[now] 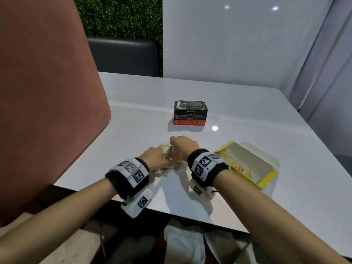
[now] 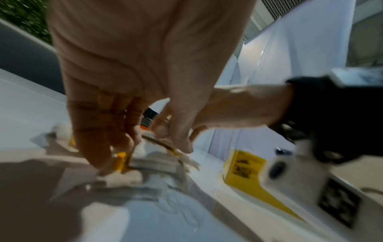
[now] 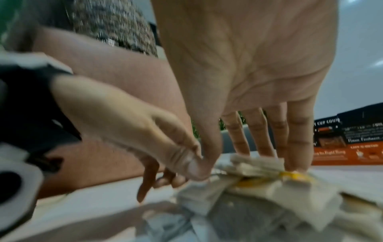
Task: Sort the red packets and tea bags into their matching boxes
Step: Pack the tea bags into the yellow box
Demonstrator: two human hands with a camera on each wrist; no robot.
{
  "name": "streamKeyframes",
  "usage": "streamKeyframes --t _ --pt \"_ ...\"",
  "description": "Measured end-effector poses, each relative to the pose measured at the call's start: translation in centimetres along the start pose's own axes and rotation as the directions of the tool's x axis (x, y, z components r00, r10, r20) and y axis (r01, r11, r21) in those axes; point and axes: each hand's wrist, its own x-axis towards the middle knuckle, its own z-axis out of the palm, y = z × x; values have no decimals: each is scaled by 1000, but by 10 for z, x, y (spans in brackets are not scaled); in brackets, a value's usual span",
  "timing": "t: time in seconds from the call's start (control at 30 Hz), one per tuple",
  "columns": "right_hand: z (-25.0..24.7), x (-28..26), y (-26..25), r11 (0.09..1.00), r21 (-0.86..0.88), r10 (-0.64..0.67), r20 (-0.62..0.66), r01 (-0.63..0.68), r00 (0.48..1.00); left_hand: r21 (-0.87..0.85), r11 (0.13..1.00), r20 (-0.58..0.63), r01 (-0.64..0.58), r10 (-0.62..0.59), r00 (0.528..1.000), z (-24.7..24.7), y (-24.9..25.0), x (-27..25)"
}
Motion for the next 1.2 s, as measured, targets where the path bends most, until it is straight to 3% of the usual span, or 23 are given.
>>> streamKeyframes --t 0.23,0.4,0.47,0.53,0.57,0.63,0.7,0.8,0.9,1.07,1.13,1.2 --pt "2 6 -2 999 -43 -21 -33 20 999 47 999 -84 13 -9 996 15 9 12" --pt "-10 5 18 968 235 107 -89 -84 990 117 991 -63 59 -52 997 0 9 10" --pt "-14 0 27 914 391 173 -135 -108 976 33 998 -54 62 -60 997 -11 0 10" --pt "-20 -9 34 813 577 222 -183 -79 958 -233 971 -20 50 -56 998 -21 -11 10" --pt "-22 -15 36 728 684 247 -189 -54 950 -412 910 0 41 -44 999 -25 -14 8" --pt "-22 -29 39 519 855 289 -165 -9 943 -719 695 8 1 7 1000 -28 -15 -1" --pt "-18 -39 38 338 941 299 -132 25 945 -859 511 14 -18 58 998 -26 -11 -11" --pt "-8 -51 33 114 991 310 -103 71 945 -920 390 28 -24 127 991 -15 -2 -23" --pt "-2 -57 31 -76 991 334 -82 114 939 -916 399 8 -48 137 991 -2 0 -31" --pt "-5 -63 22 -217 969 297 -54 123 953 -936 348 -42 -63 66 997 12 -3 -37" --pt "-5 -65 18 -282 954 250 -28 101 968 -896 431 -105 -104 22 994 13 -7 -36" --pt "-5 -67 16 -254 964 195 -23 73 981 -758 632 -221 -159 -20 975 11 -15 -29"
